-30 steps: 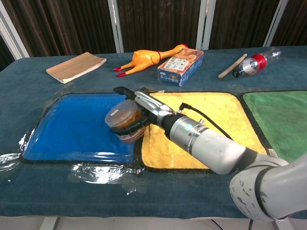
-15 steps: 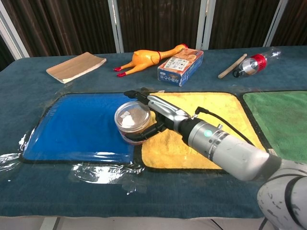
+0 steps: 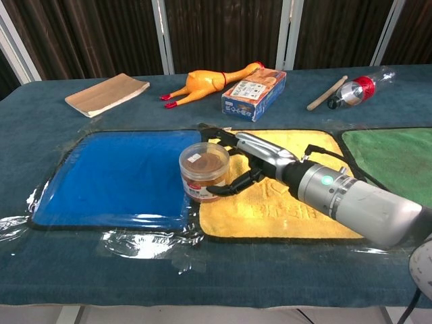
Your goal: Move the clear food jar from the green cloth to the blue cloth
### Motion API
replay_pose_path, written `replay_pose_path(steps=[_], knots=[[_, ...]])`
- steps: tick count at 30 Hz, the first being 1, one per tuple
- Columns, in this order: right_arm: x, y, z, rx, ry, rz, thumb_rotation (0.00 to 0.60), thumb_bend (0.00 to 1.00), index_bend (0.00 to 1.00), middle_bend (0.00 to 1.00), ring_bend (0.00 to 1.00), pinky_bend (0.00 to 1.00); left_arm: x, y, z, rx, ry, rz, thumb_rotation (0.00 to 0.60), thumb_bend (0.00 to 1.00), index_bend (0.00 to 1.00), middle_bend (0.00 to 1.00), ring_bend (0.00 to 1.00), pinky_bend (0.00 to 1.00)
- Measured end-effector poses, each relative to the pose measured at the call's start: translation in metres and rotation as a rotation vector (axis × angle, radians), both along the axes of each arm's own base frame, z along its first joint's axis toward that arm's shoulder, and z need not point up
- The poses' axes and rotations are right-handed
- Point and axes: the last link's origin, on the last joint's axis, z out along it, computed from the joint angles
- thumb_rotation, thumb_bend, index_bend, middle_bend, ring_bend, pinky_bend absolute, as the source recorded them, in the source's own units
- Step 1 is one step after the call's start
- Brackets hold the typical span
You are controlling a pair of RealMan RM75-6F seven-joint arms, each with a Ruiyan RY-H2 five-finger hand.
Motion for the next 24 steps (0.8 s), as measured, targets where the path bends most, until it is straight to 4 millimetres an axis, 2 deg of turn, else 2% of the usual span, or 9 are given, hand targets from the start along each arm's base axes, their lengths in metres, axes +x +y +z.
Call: replay_pose_path(steps=[6, 13, 15, 17, 24], knots=[[-0.004, -0.003, 0.009, 0.040, 0.001, -0.022, 0.600, 0.15, 0.00, 0.00, 0.00, 0.00, 0.000, 0.000, 0.001, 0.003, -0.002, 0.001, 0.600, 0.00, 0.03, 0.00, 0.00, 0.03], [-0.020, -0.003, 0.025, 0.014, 0.084, -0.002, 0.600, 0.14, 0.00, 0.00, 0.00, 0.00, 0.000, 0.000, -0.001, -0.006, 0.000, 0.000, 0.600, 0.00, 0.03, 0.00, 0.00, 0.03], [-0.024, -0.001, 0.030, 0.012, 0.101, -0.001, 0.600, 0.14, 0.00, 0.00, 0.00, 0.06, 0.000, -0.001, 0.000, -0.004, -0.001, 0.000, 0.600, 0.00, 0.03, 0.00, 0.00, 0.03], [-0.029, 0.002, 0.036, 0.016, 0.113, -0.002, 0.600, 0.14, 0.00, 0.02, 0.00, 0.16, 0.000, -0.001, 0.000, -0.001, -0.002, 0.000, 0.600, 0.00, 0.03, 0.00, 0.00, 0.03], [-0.048, 0.024, 0.060, 0.036, 0.133, 0.002, 0.600, 0.14, 0.00, 0.06, 0.01, 0.18, 0.000, 0.000, -0.001, -0.006, -0.001, 0.003, 0.600, 0.00, 0.03, 0.00, 0.00, 0.03]])
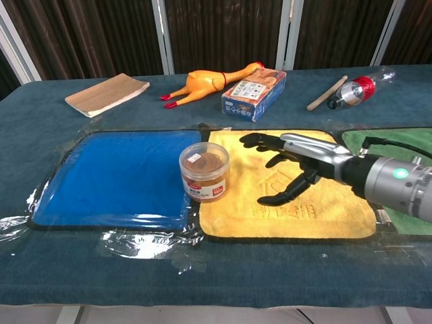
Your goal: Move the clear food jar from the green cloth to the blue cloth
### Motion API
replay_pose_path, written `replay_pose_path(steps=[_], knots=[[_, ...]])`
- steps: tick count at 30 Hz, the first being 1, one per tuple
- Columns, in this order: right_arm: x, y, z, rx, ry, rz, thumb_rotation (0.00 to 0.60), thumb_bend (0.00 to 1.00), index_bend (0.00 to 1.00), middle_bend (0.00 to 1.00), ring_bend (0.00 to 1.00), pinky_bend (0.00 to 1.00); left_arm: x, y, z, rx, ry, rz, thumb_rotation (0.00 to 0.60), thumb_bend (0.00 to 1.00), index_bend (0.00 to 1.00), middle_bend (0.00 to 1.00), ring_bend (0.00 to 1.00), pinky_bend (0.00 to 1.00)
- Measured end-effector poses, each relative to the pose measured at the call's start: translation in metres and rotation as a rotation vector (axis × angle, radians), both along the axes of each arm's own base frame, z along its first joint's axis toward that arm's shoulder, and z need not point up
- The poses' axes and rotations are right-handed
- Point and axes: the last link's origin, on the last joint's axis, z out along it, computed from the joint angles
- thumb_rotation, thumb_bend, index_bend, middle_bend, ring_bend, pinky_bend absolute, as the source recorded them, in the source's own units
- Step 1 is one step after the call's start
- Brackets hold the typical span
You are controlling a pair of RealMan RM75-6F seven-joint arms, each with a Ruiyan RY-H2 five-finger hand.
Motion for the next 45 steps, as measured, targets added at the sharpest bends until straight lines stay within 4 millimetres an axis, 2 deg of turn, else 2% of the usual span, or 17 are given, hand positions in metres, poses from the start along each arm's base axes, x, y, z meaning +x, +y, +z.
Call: replay_pose_path(steps=[3, 8, 13, 23, 34, 45], knots=[[-0.007, 0.011, 0.007, 0.009, 0.005, 0.009, 0.600, 0.14, 0.01, 0.09, 0.04, 0.18, 0.000, 0.000, -0.001, -0.003, 0.002, -0.001, 0.600, 0.00, 0.03, 0.00, 0.00, 0.03], [-0.003, 0.016, 0.002, 0.031, 0.005, 0.023, 0.600, 0.14, 0.01, 0.09, 0.04, 0.18, 0.001, 0.001, -0.002, -0.006, 0.008, 0.000, 0.600, 0.00, 0.03, 0.00, 0.00, 0.03], [0.012, 0.016, -0.012, 0.064, -0.050, 0.027, 0.600, 0.14, 0.01, 0.09, 0.04, 0.18, 0.000, 0.002, -0.002, -0.012, 0.005, 0.012, 0.600, 0.00, 0.03, 0.00, 0.00, 0.03], [0.032, 0.013, -0.034, 0.111, -0.036, 0.041, 0.600, 0.14, 0.02, 0.09, 0.04, 0.18, -0.001, 0.000, 0.001, -0.006, -0.005, 0.008, 0.600, 0.00, 0.03, 0.00, 0.00, 0.03], [0.076, 0.015, -0.062, 0.158, -0.101, 0.068, 0.600, 0.14, 0.00, 0.09, 0.04, 0.18, -0.001, -0.001, 0.003, 0.000, -0.010, 0.005, 0.600, 0.00, 0.03, 0.00, 0.00, 0.03], [0.103, 0.014, -0.078, 0.166, -0.101, 0.097, 0.600, 0.14, 0.00, 0.10, 0.04, 0.18, -0.002, -0.001, 0.005, -0.001, -0.015, 0.008, 0.600, 0.00, 0.03, 0.00, 0.00, 0.03]])
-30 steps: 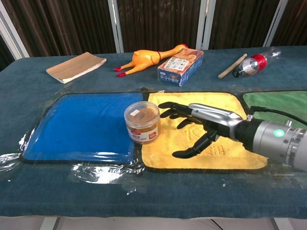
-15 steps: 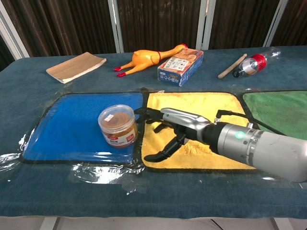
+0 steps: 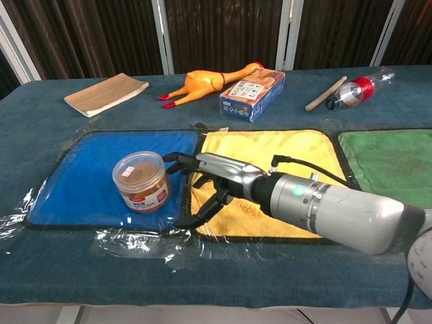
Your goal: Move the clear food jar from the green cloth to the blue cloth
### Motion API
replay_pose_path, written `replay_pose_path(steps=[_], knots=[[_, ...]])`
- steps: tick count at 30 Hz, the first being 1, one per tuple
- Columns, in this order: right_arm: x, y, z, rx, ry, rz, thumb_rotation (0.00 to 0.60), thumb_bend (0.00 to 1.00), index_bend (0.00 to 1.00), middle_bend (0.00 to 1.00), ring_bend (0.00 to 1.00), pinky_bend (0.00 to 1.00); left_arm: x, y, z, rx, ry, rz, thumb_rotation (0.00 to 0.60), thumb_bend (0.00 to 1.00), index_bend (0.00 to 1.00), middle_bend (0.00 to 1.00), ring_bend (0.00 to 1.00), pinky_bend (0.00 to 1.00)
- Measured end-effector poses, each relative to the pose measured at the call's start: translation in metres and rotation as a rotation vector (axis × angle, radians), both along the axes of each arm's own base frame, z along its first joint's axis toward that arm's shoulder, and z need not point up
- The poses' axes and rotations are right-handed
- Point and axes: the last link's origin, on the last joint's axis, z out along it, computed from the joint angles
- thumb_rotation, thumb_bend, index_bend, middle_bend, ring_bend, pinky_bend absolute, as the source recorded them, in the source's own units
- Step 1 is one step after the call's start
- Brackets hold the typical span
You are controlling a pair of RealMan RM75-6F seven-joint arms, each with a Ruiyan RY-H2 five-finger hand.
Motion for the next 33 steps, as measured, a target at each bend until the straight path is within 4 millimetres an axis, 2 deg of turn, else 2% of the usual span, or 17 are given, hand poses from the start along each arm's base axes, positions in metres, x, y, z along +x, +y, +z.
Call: replay_pose_path(steps=[6, 12, 21, 24, 27, 31, 33], knots=[[0.000, 0.001, 0.005, -0.029, 0.013, 0.032, 0.600, 0.14, 0.00, 0.09, 0.04, 0.16, -0.001, -0.002, 0.003, 0.010, -0.007, 0.000, 0.600, 0.00, 0.03, 0.00, 0.00, 0.03], [-0.018, 0.003, 0.032, -0.083, 0.041, 0.055, 0.600, 0.14, 0.00, 0.05, 0.01, 0.13, -0.001, -0.001, 0.002, 0.004, -0.005, 0.001, 0.600, 0.00, 0.03, 0.00, 0.00, 0.03], [-0.052, 0.006, 0.082, -0.131, 0.114, 0.067, 0.600, 0.14, 0.00, 0.00, 0.00, 0.07, 0.000, 0.000, -0.001, 0.006, 0.003, 0.002, 0.600, 0.00, 0.03, 0.00, 0.00, 0.03], [-0.071, 0.007, 0.108, -0.197, 0.149, 0.076, 0.600, 0.14, 0.00, 0.00, 0.00, 0.03, 0.000, 0.000, -0.001, 0.008, 0.005, 0.003, 0.600, 0.00, 0.03, 0.00, 0.00, 0.03], [-0.099, 0.013, 0.143, -0.300, 0.207, 0.079, 0.600, 0.14, 0.00, 0.00, 0.00, 0.00, -0.001, 0.001, -0.001, 0.010, 0.009, 0.009, 0.600, 0.00, 0.03, 0.00, 0.00, 0.03], [-0.141, 0.033, 0.194, -0.451, 0.327, 0.059, 0.600, 0.14, 0.00, 0.00, 0.00, 0.00, -0.001, 0.002, -0.001, 0.012, 0.014, 0.013, 0.600, 0.00, 0.03, 0.00, 0.00, 0.03], [-0.155, 0.043, 0.211, -0.497, 0.375, 0.043, 0.600, 0.14, 0.00, 0.00, 0.00, 0.00, -0.001, 0.003, -0.003, 0.008, 0.017, 0.014, 0.600, 0.00, 0.03, 0.00, 0.00, 0.03]])
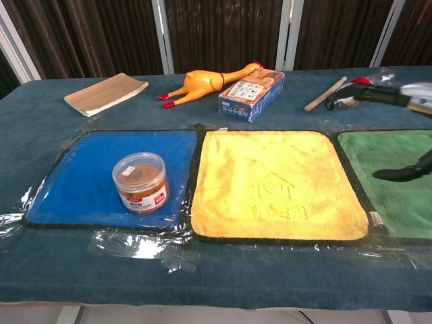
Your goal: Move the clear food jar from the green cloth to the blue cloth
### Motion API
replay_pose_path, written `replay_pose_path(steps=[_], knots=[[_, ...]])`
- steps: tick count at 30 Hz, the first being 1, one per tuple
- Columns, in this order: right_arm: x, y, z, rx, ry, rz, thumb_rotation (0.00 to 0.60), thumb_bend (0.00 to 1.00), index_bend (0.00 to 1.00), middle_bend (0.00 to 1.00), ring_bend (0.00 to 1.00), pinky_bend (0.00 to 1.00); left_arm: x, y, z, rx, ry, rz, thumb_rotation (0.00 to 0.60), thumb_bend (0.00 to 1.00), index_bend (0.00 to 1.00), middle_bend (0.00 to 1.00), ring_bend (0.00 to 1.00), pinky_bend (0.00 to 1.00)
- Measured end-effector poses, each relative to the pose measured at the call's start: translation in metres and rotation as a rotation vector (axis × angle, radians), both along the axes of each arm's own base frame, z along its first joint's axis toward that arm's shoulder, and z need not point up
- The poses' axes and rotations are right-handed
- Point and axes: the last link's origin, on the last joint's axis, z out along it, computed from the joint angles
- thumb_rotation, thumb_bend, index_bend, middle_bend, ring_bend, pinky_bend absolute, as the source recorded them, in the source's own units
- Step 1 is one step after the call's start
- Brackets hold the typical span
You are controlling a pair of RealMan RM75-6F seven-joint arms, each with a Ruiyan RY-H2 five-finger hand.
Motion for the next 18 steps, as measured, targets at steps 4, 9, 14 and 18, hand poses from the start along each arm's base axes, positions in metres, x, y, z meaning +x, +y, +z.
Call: replay_pose_path(steps=[4, 9, 14, 18], knots=[[-0.044, 0.030, 0.034, -0.150, 0.099, -0.124, 0.600, 0.14, 0.00, 0.00, 0.00, 0.00, 0.001, 0.001, -0.005, -0.008, 0.021, 0.002, 0.600, 0.00, 0.03, 0.00, 0.00, 0.03], [-0.074, 0.059, 0.055, -0.286, 0.237, -0.239, 0.600, 0.14, 0.00, 0.00, 0.00, 0.00, 0.004, 0.000, -0.009, -0.011, 0.031, -0.002, 0.600, 0.00, 0.03, 0.00, 0.00, 0.03], [-0.074, 0.072, 0.064, -0.314, 0.231, -0.222, 0.600, 0.14, 0.00, 0.00, 0.00, 0.00, 0.004, -0.002, -0.010, -0.030, 0.033, 0.008, 0.600, 0.00, 0.03, 0.00, 0.00, 0.03], [-0.076, 0.074, 0.068, -0.324, 0.223, -0.230, 0.600, 0.14, 0.00, 0.00, 0.00, 0.00, 0.003, -0.003, -0.011, -0.038, 0.043, 0.026, 0.600, 0.00, 0.03, 0.00, 0.00, 0.03]])
